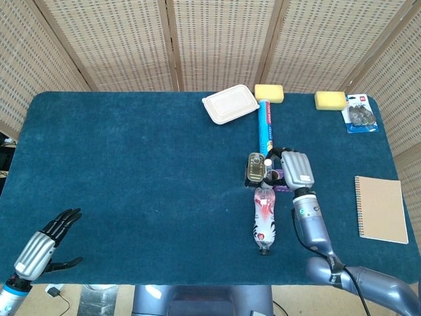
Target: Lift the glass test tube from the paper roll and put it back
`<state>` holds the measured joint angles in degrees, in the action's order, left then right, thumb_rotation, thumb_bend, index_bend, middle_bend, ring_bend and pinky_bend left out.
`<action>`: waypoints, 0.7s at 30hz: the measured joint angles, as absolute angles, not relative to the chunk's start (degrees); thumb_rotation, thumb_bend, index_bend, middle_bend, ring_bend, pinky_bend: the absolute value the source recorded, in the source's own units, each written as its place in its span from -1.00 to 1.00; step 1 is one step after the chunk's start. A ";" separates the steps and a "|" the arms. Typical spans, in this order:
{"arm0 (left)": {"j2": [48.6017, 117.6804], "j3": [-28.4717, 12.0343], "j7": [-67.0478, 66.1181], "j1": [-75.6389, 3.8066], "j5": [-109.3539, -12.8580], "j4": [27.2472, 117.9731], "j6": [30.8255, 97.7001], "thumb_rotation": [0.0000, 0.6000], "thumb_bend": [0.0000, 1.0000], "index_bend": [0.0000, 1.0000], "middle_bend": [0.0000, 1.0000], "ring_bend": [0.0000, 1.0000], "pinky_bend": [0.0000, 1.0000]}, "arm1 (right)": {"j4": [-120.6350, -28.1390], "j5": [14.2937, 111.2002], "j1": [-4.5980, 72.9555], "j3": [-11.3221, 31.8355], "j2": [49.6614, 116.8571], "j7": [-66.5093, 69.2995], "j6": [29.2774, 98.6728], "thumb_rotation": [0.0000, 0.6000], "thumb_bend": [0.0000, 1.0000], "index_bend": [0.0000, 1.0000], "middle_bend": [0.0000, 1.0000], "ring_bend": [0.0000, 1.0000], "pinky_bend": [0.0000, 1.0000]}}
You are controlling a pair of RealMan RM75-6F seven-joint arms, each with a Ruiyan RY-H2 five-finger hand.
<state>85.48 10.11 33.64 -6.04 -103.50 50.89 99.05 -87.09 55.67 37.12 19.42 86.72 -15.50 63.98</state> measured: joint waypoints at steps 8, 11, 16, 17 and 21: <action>85.42 9.78 34.13 -5.97 -102.97 50.76 99.05 1.00 -0.88 -1.00 -0.90 -0.92 -0.59 | -88.93 55.66 37.24 19.52 84.70 -17.57 65.02 1.00 -0.65 -0.08 -0.06 -0.20 -0.20; 85.36 9.77 34.23 -5.92 -102.96 50.74 99.16 1.00 -0.88 -1.00 -0.90 -0.92 -0.59 | -89.33 55.46 37.19 19.37 84.50 -17.92 65.27 1.00 -0.65 -0.06 -0.04 -0.19 -0.20; 85.41 9.71 34.26 -5.86 -102.84 50.62 99.14 1.00 -0.88 -1.00 -0.90 -0.92 -0.59 | -89.62 55.11 37.19 19.04 84.59 -18.06 65.40 1.00 -0.65 -0.04 0.01 -0.14 -0.19; 85.41 9.70 34.26 -5.86 -102.86 50.61 99.18 1.00 -0.88 -1.00 -0.90 -0.92 -0.59 | -89.58 55.09 37.21 19.01 84.64 -18.10 65.44 1.00 -0.64 -0.03 0.02 -0.13 -0.18; 85.42 9.68 34.34 -5.83 -102.80 50.53 99.14 1.00 -0.88 -1.00 -0.90 -0.92 -0.59 | -89.61 54.95 37.19 18.89 84.58 -18.04 65.49 1.00 -0.64 0.00 0.06 -0.09 -0.16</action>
